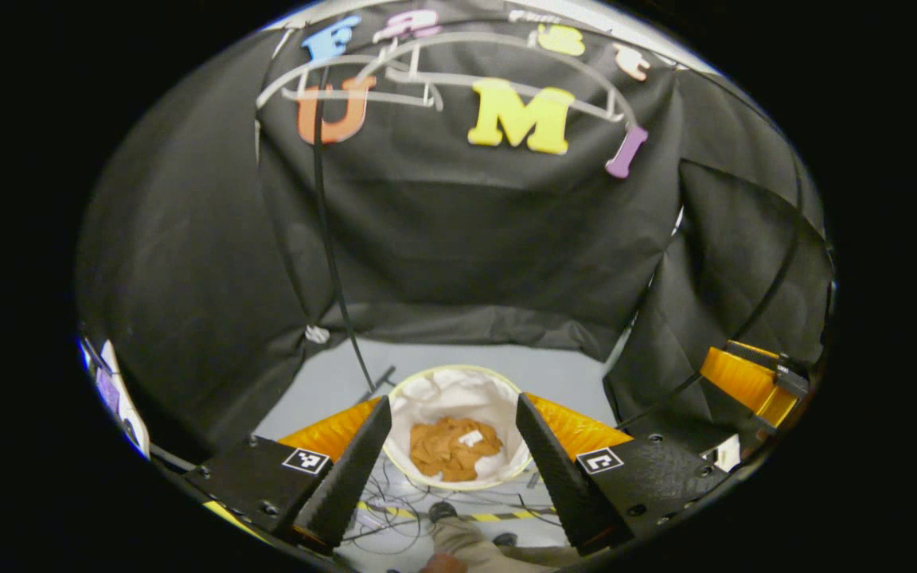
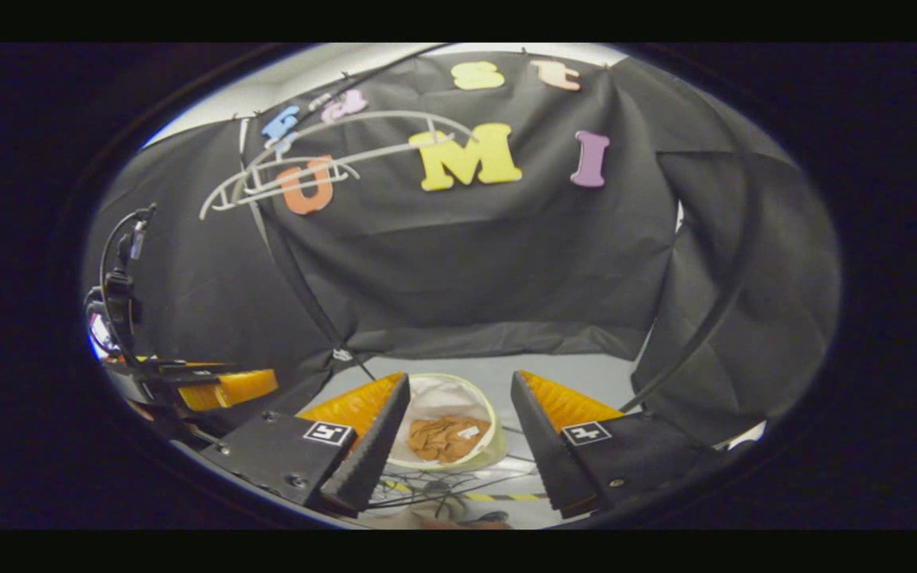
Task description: Grasp the clothes on the hanger with both hands and then place them into the laundry hamper below.
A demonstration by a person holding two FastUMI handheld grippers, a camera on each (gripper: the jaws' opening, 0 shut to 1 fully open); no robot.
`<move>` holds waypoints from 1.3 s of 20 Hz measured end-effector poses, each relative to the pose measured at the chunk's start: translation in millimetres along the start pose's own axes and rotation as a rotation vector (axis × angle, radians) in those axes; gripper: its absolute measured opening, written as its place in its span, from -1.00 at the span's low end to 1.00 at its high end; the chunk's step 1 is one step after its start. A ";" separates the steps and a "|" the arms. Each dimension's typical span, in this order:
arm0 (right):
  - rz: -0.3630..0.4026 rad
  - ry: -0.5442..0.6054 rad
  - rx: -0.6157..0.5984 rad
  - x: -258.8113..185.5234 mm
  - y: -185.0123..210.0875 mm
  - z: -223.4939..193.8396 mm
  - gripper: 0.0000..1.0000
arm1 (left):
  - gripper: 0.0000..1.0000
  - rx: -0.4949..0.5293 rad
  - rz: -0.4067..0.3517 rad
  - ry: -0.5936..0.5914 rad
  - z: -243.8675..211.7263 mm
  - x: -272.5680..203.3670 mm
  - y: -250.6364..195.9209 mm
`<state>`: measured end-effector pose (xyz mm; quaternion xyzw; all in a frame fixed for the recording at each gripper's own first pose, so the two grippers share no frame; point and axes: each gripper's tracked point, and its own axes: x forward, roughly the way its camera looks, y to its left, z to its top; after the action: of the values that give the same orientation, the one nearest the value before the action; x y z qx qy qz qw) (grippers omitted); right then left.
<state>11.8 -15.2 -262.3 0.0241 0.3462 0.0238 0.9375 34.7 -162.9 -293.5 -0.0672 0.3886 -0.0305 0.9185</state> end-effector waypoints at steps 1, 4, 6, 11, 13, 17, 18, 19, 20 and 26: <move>0.003 -0.041 -0.015 -13.7 -3.2 9.1 0.60 | 0.94 0.014 0.015 -0.070 14.6 -21.8 -2.1; 0.021 -0.183 -0.045 -59.2 -1.1 40.2 0.65 | 0.94 0.040 0.036 -0.271 66.2 -87.0 -14.3; 0.031 -0.263 -0.034 -81.0 -5.1 67.8 0.82 | 0.94 0.040 0.032 -0.384 85.4 -124.5 -16.8; 0.032 -0.435 0.014 -144.3 -8.3 122.1 0.84 | 0.91 0.052 0.071 -0.569 115.6 -188.3 -18.8; -0.003 -0.480 -0.002 -155.1 -15.9 129.4 0.83 | 0.94 0.081 0.089 -0.622 120.2 -205.2 -21.9; -0.091 -0.514 -0.034 -186.5 -35.1 130.7 0.84 | 1.00 0.099 0.058 -0.649 122.0 -209.3 -24.2; -0.098 -0.519 -0.033 -188.7 -34.3 131.9 0.84 | 1.00 0.098 0.063 -0.650 122.2 -206.8 -20.8; -0.105 -0.529 -0.033 -192.5 -35.8 131.6 0.84 | 1.00 0.099 0.072 -0.651 122.9 -209.1 -17.0; -0.109 -0.545 -0.035 -196.3 -36.0 134.2 0.84 | 1.00 0.103 0.080 -0.646 121.9 -209.4 -13.1; -0.127 -0.619 -0.106 -208.3 -30.3 146.9 0.83 | 1.00 0.118 0.084 -0.688 133.8 -212.1 -2.0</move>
<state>-49.9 -62.5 -17.6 -0.0404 0.0436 -0.0250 0.9979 -16.9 -128.6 -50.4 -0.0044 0.0564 0.0093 0.9984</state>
